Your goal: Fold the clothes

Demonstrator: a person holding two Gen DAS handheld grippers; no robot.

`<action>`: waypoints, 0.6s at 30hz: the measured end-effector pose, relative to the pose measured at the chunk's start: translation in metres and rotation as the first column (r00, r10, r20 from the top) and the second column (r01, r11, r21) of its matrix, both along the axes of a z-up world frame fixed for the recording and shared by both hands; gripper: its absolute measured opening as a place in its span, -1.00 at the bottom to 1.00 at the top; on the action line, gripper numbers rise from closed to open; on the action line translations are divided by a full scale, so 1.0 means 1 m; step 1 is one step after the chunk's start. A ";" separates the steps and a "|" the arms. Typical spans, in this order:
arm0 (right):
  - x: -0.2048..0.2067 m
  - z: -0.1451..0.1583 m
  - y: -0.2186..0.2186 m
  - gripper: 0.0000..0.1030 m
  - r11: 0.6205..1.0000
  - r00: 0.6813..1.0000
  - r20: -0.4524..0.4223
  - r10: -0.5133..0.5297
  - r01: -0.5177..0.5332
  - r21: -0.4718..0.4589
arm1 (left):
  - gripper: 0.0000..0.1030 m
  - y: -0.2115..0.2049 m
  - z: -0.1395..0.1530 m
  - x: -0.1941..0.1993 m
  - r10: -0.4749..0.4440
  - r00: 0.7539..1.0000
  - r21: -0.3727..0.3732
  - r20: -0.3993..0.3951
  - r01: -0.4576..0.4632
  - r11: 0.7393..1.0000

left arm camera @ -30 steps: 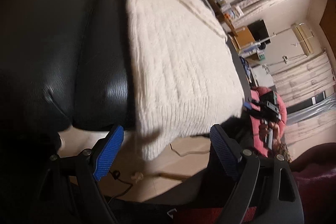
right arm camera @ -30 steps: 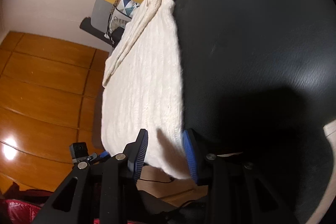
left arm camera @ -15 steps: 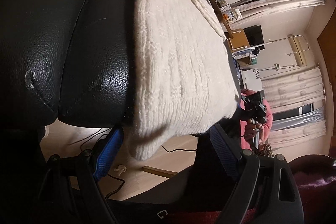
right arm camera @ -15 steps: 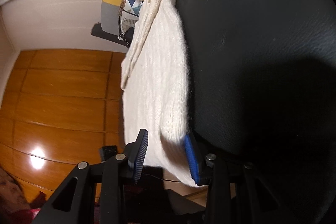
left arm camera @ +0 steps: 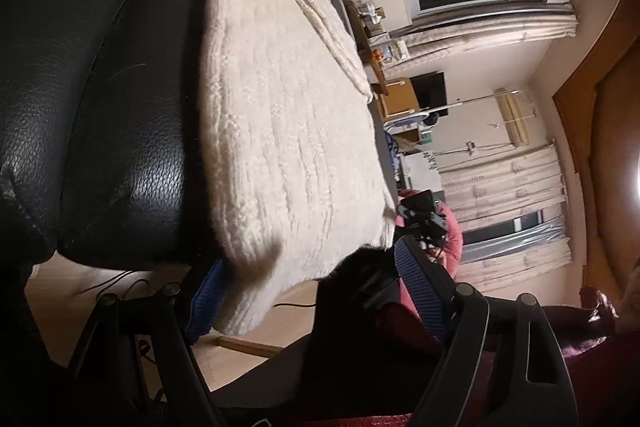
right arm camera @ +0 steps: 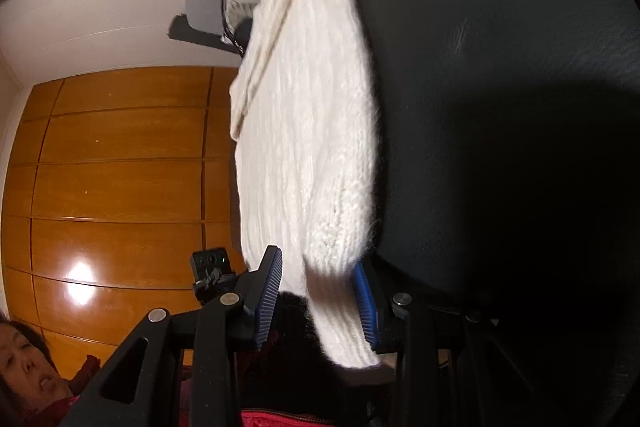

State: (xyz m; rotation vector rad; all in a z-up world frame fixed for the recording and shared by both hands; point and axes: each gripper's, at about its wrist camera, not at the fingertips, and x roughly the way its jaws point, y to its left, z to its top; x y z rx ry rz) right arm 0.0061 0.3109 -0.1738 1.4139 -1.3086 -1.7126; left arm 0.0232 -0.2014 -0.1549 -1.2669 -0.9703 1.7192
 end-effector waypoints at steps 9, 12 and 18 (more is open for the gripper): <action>-0.002 -0.002 -0.015 -0.32 0.999 0.999 -0.009 0.045 -0.045 0.007 | 0.60 0.011 0.008 -0.002 -0.053 0.996 -0.040 -0.067 0.051 0.998; -0.001 -0.004 -0.013 -0.32 0.999 0.999 -0.006 0.047 -0.047 0.012 | 0.60 0.020 0.008 0.000 -0.109 0.992 -0.062 -0.064 0.105 0.993; 0.010 0.001 -0.011 -0.65 0.993 0.998 -0.037 0.056 -0.052 0.110 | 0.28 0.006 0.005 -0.005 -0.030 0.999 -0.028 -0.037 0.029 0.999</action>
